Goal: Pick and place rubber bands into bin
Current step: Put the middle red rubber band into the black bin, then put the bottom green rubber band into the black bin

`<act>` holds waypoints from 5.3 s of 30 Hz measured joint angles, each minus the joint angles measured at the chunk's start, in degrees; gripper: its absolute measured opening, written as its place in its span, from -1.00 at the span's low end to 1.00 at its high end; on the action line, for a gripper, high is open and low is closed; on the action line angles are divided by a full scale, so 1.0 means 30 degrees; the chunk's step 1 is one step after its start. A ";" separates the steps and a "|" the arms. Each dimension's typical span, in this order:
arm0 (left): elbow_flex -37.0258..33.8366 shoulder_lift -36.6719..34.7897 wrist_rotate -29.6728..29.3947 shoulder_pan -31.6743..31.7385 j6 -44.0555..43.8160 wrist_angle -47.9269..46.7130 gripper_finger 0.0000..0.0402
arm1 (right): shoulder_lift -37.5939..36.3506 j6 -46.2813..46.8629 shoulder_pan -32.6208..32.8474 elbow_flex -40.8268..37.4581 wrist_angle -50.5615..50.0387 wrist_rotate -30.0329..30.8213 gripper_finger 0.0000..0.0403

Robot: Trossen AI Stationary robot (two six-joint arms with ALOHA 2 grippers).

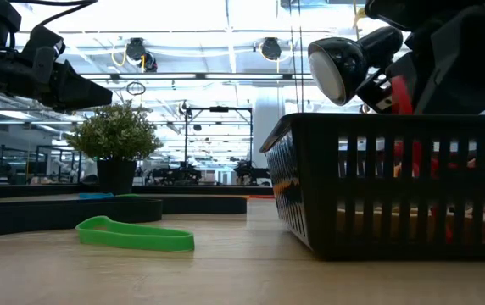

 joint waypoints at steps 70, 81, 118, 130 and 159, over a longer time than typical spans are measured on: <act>1.1637 2.1322 -0.1219 -1.1676 0.4474 0.3166 0.07 | -1.5569 -0.3063 0.2980 -1.6203 1.3252 0.7110 -0.40; 1.6041 2.8467 -0.0894 -1.4185 0.1509 0.0871 0.07 | -1.5569 -0.2754 0.2980 -1.6224 1.1876 0.7095 -0.41; 1.8265 3.5763 -0.0889 -1.5644 -0.1197 0.0248 0.07 | -1.5569 -0.2659 0.2973 -1.6240 1.1753 0.7103 -0.41; 1.8265 3.5763 0.0470 -1.5439 -0.2005 -0.0143 -0.53 | -1.5569 -0.2747 0.2973 -1.6240 1.1604 0.7107 -0.40; 1.8221 2.9186 0.2397 -1.4249 0.0993 0.1612 -0.98 | -1.5562 -0.3091 0.2973 -1.6240 1.1523 0.7110 -0.41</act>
